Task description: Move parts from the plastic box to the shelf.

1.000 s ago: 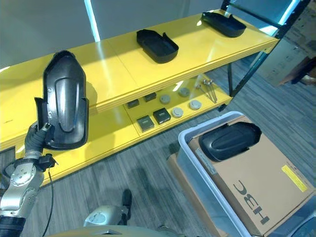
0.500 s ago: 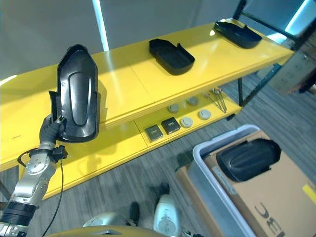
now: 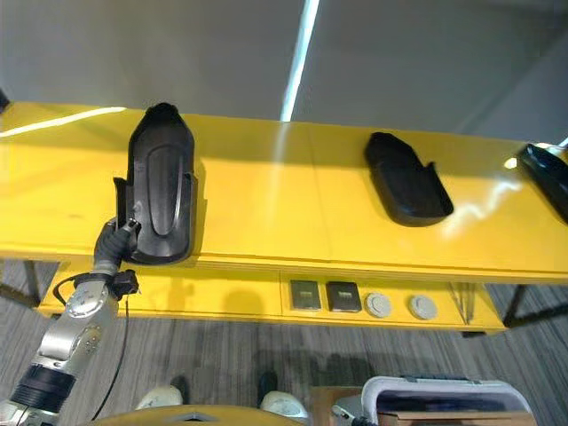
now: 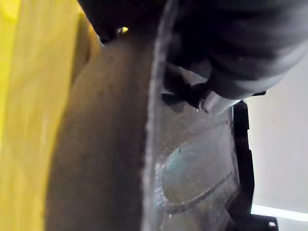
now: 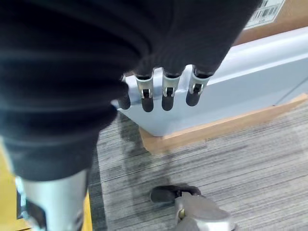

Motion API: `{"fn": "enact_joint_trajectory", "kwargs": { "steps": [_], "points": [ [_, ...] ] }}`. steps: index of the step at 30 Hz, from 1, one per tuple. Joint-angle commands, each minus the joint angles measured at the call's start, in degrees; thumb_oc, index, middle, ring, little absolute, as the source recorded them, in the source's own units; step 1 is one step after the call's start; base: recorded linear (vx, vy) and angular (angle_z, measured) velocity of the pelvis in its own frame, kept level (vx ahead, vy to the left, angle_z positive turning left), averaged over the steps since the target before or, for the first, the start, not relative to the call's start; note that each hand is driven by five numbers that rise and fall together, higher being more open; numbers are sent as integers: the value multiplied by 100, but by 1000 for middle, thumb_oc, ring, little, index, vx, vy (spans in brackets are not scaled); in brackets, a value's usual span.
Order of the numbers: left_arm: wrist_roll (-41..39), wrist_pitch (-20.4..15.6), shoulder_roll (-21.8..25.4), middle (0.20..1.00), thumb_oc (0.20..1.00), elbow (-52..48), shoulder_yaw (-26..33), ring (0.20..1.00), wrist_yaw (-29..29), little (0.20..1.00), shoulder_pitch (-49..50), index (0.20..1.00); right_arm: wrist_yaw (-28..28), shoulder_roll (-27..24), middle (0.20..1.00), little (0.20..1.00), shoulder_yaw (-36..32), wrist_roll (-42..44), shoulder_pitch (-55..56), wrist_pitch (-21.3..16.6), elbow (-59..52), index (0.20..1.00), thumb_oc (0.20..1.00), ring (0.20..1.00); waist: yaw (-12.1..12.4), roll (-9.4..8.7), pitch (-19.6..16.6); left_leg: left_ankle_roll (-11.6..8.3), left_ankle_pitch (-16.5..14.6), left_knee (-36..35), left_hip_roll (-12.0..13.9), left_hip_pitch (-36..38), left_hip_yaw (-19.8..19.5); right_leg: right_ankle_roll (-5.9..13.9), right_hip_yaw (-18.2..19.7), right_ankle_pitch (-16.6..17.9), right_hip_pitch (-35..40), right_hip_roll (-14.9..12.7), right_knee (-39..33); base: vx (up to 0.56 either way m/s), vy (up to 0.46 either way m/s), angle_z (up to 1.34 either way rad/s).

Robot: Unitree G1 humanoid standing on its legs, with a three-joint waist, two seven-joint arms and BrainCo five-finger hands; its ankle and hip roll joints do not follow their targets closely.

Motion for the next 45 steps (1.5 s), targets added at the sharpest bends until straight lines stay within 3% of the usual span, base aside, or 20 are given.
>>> {"fn": "enact_joint_trajectory", "kwargs": {
  "steps": [1,6,7,9,15,16,18,22,32,42,43,44,45],
  "points": [
    [454,-165,17,200,200,-298,227,200,169,200,-706,200,-95,-147,1000,1000,158,-28,215,204,255,1000,1000,1000,-285,366,-251,-63,239,-363,376,-180,-534,333,67,-178,-174,-98,124,72,29,-26],
    [955,289,342,200,200,222,343,200,355,200,-1266,200,-37,1,1000,1000,343,-409,360,82,99,1000,1000,1000,-578,516,-359,-44,230,-563,324,12,-377,375,326,-149,-175,-84,28,80,59,-22],
    [1044,542,534,200,200,768,270,200,379,200,-1707,200,-168,67,1000,1000,516,-574,432,14,-15,1000,1000,1000,-753,553,-402,-41,200,-564,330,60,-235,409,452,-136,-207,-83,24,58,57,-29],
    [997,669,651,200,200,1430,75,200,411,200,-2173,200,-265,64,1000,1000,632,-651,468,65,-123,1000,1000,1000,-933,583,-426,-30,180,-564,342,121,-114,430,587,-140,-219,-69,24,63,47,-22],
    [818,942,500,200,200,2490,-255,200,605,200,-3010,200,-252,-30,1000,1000,794,-850,447,254,-254,1000,1000,1000,-1185,596,-483,-28,155,-564,377,221,95,426,756,-173,-216,-23,24,43,-9,-30],
    [188,1065,304,200,200,2979,-303,200,906,200,-3286,200,-232,-37,1000,1000,880,-928,439,281,-272,1000,1000,1000,-1285,578,-506,-22,141,-564,380,262,159,418,828,-182,-210,3,27,55,-51,-14],
    [-132,926,56,200,200,3459,-251,200,1158,200,-3402,200,-243,-10,1000,1000,965,-974,444,326,-318,1000,1000,1000,-1364,563,-516,-11,124,-560,378,290,203,415,880,-205,-206,22,44,35,-42,-13],
    [-259,723,-362,200,200,4212,-144,200,1419,200,-3509,200,-285,69,1000,1000,1112,-981,383,375,-299,1000,1000,1000,-1452,520,-517,12,80,-498,395,295,269,393,959,-235,-216,52,77,6,-37,-18],
    [-386,658,-925,200,200,5065,-70,200,1927,200,-3395,200,-305,194,1000,1000,1308,-1008,230,307,-47,1000,1000,1000,-1478,486,-528,10,30,-482,407,325,294,380,1010,-263,-163,62,36,-2,-5,-2],
    [346,1213,-886,200,200,5620,-259,200,2033,200,-3462,200,-293,203,1000,1000,1407,-1095,91,227,206,1000,1000,1000,-1461,525,-578,13,5,-555,398,417,324,395,1014,-305,-108,64,24,0,0,0],
    [384,1293,-865,555,555,5659,-301,555,2016,555,-3491,555,-280,194,1000,1000,1421,-1080,76,238,213,1000,1000,1000,-1462,532,-586,12,5,-553,400,421,324,396,1016,-305,-104,62,24,0,0,0],
    [393,1311,-860,667,667,5668,-308,667,2010,667,-3496,667,-278,193,1000,1000,1423,-1074,75,238,216,1000,1000,1000,-1463,534,-587,11,5,-554,400,422,324,396,1016,-304,-104,62,24,0,0,0],
    [347,1437,-848,1000,1000,5738,-347,1000,2000,1000,-3536,1000,-278,196,1000,1000,1440,-1045,63,223,240,1000,1000,1000,-1475,548,-589,11,2,-561,402,427,329,403,1025,-305,-107,62,24,0,0,0]
  ]
}}
